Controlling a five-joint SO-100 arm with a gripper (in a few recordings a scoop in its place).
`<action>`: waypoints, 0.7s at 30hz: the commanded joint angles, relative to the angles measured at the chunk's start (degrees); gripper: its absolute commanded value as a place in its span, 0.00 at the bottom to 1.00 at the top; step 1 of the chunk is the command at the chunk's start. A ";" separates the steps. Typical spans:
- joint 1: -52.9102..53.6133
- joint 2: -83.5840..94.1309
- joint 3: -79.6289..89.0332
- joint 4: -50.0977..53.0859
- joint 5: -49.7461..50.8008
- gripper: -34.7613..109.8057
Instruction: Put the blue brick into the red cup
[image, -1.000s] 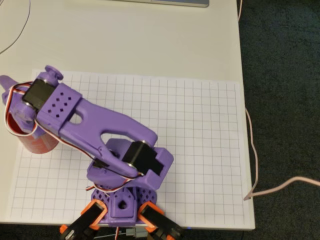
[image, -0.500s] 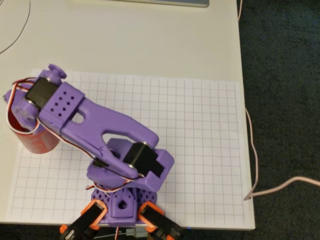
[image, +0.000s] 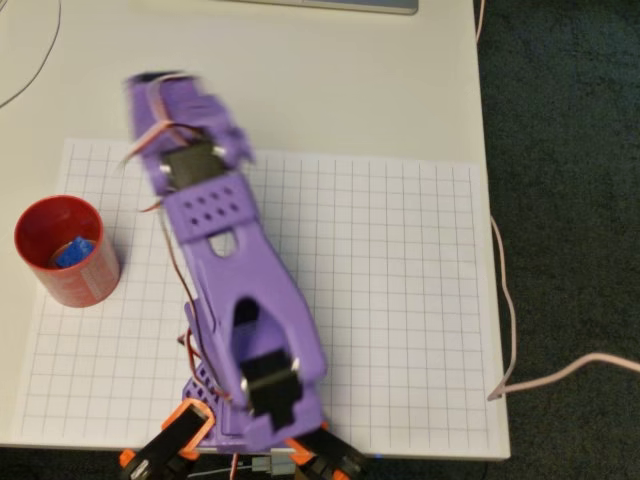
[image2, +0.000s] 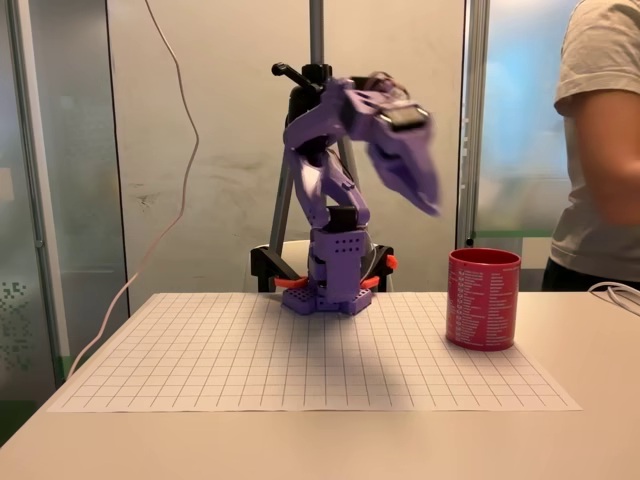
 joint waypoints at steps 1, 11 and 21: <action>8.70 14.15 0.97 -0.26 -0.09 0.24; 12.83 33.75 13.45 7.12 -3.78 0.24; 10.63 33.75 49.57 -5.36 -7.91 0.24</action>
